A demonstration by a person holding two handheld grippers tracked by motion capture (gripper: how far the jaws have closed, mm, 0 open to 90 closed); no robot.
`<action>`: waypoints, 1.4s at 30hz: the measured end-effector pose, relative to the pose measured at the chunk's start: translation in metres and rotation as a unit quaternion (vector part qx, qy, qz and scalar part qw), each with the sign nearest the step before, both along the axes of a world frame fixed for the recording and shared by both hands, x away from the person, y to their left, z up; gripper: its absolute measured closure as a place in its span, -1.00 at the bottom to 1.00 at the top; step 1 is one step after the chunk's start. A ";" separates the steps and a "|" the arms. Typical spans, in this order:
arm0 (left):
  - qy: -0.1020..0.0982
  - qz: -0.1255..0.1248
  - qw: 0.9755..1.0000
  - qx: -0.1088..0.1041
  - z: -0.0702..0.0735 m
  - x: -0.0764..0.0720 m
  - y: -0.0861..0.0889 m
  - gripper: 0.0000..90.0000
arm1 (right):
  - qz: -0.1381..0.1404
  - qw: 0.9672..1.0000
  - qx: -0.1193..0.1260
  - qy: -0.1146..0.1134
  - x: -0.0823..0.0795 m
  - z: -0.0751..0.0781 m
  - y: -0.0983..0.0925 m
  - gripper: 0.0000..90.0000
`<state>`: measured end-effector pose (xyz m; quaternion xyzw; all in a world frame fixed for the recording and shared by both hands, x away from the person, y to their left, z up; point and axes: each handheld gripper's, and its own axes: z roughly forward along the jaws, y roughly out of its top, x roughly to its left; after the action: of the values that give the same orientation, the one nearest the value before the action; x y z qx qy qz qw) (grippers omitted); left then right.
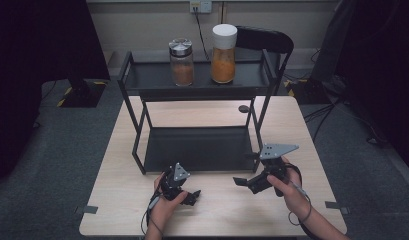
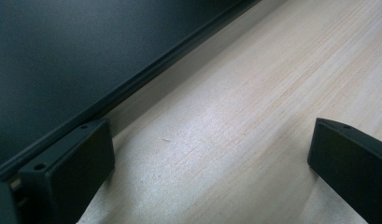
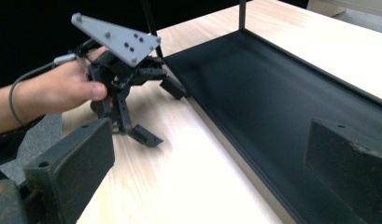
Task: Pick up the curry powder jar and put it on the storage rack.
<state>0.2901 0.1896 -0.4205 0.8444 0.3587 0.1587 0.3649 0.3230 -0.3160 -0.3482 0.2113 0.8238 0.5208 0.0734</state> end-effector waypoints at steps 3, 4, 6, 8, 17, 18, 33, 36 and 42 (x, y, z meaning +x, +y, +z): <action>0.000 0.000 1.000 0.000 0.000 0.000 0.000 -1.00 | 0.003 1.000 -0.004 0.002 -0.002 -0.005 -0.003 -0.98; 0.000 0.000 1.000 0.000 0.000 0.000 0.000 -1.00 | 0.005 1.000 -0.004 0.003 -0.002 -0.007 -0.005 -0.98; 0.000 0.000 1.000 0.000 0.000 0.000 0.000 -1.00 | 0.010 1.000 -0.004 0.004 -0.003 -0.012 -0.009 -0.98; 0.000 0.000 1.000 0.000 0.000 0.000 0.000 -1.00 | 0.015 1.000 -0.005 0.001 -0.004 -0.016 -0.012 -0.98; 0.000 0.000 1.000 0.000 0.000 0.000 0.000 -1.00 | 0.023 0.999 -0.026 -0.003 -0.012 -0.035 -0.024 -0.98; 0.000 0.000 1.000 0.000 0.000 0.000 0.000 -1.00 | 0.022 0.999 -0.027 -0.003 -0.013 -0.037 -0.026 -0.98; 0.000 0.000 1.000 0.000 0.000 0.000 0.000 -1.00 | 0.000 0.998 -0.056 -0.003 -0.021 -0.058 -0.040 -0.97; 0.000 0.000 1.000 0.000 0.000 0.000 0.000 -1.00 | -0.008 0.998 -0.064 -0.003 -0.023 -0.061 -0.043 -0.97; 0.000 0.000 1.000 0.000 0.000 0.000 0.000 -1.00 | -0.019 0.996 -0.083 -0.004 -0.028 -0.066 -0.049 -0.97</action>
<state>0.2901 0.1895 -0.4205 0.8444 0.3586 0.1588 0.3648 0.2952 -0.3652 -0.4144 0.2178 0.8595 0.4505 0.1042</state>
